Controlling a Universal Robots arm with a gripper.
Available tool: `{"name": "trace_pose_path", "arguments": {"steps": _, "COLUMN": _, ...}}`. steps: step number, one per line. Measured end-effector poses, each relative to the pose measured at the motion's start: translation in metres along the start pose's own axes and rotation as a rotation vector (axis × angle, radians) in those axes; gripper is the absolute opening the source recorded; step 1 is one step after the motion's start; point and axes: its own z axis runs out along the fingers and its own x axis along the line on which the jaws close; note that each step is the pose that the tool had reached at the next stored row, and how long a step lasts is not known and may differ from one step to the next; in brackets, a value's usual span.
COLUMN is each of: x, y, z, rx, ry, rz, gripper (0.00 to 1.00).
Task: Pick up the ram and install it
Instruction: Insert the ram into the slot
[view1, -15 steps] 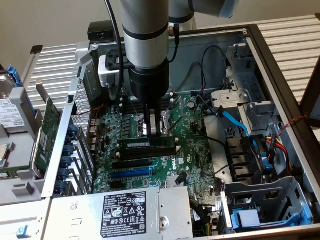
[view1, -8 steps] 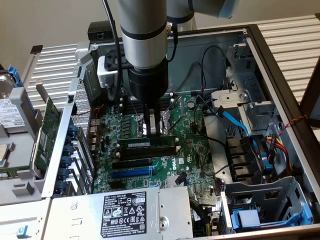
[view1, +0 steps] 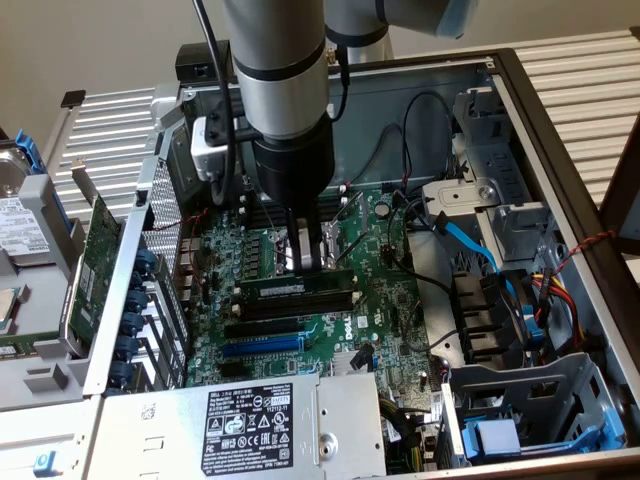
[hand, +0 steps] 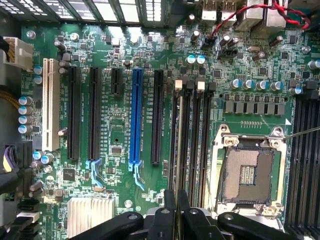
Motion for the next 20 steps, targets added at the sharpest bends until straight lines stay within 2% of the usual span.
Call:
{"name": "trace_pose_path", "arguments": {"steps": 2, "x": 0.0, "y": 0.0015, "z": -0.0001, "rx": 0.0034, "ry": 0.0001, "rz": 0.0, "gripper": 0.13}}
{"name": "trace_pose_path", "arguments": {"steps": 8, "x": 0.0, "y": 0.0022, "z": -0.0001, "rx": 0.0032, "ry": 0.0, "rz": 0.0, "gripper": 0.13}}
{"name": "trace_pose_path", "arguments": {"steps": 14, "x": 0.0, "y": 0.0022, "z": -0.0001, "rx": -0.0091, "ry": 0.0001, "rz": 0.0, "gripper": 0.13}}
{"name": "trace_pose_path", "arguments": {"steps": 20, "x": 0.0, "y": 0.0008, "z": 0.0001, "rx": -0.013, "ry": 0.0, "rz": 0.0, "gripper": 0.13}}
